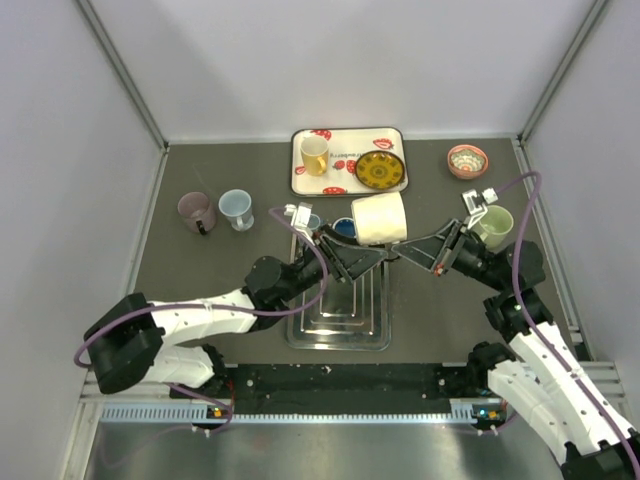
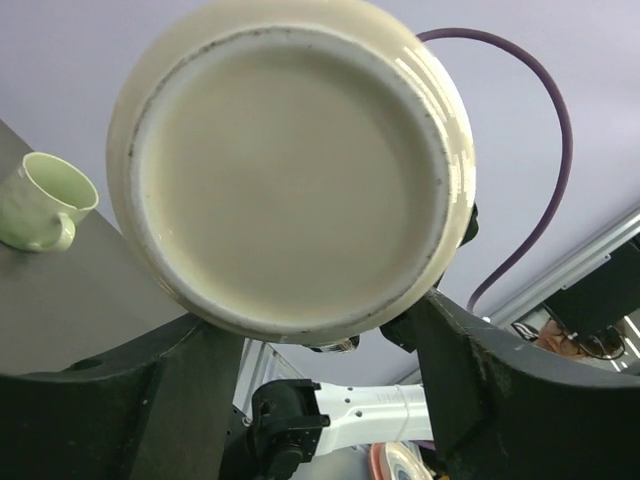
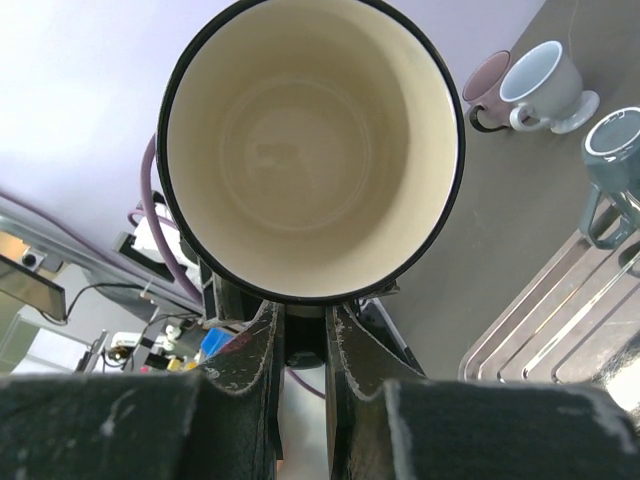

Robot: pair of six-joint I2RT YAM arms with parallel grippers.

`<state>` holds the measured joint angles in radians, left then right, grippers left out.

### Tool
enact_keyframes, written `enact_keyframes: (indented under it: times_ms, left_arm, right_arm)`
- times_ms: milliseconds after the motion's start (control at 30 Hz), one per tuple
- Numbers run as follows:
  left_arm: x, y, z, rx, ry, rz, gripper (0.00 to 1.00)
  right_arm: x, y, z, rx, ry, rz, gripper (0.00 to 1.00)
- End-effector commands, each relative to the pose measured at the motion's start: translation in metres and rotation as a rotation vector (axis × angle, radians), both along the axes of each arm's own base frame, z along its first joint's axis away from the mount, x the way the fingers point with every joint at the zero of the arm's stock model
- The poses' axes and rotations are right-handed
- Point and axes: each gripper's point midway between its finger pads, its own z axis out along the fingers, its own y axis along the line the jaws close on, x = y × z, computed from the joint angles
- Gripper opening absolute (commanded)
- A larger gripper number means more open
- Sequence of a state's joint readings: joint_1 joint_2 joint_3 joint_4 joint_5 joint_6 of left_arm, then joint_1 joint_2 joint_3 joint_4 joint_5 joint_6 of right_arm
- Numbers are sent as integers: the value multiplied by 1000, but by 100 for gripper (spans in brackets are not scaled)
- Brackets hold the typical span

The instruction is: Turn the mug right side up

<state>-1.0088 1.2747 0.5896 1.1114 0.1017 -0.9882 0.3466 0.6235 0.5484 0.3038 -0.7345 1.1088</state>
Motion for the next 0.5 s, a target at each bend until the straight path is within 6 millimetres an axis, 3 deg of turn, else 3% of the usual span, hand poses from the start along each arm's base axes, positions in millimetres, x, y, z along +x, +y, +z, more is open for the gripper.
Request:
enact_keyframes:
  times_ms: [0,233,467]
  left_arm:
    - [-16,7,51,-153,-97,-66,65]
    - [-18,12,61,-219,-88,-96,44]
    - [-19,21,71,-284,-71,-111,33]
  right_arm:
    - [-14,0,25,17,-139,27,0]
    - [-14,0,17,-17,-148,24,0]
    - [-13,-2,7,-64,-160,8,0]
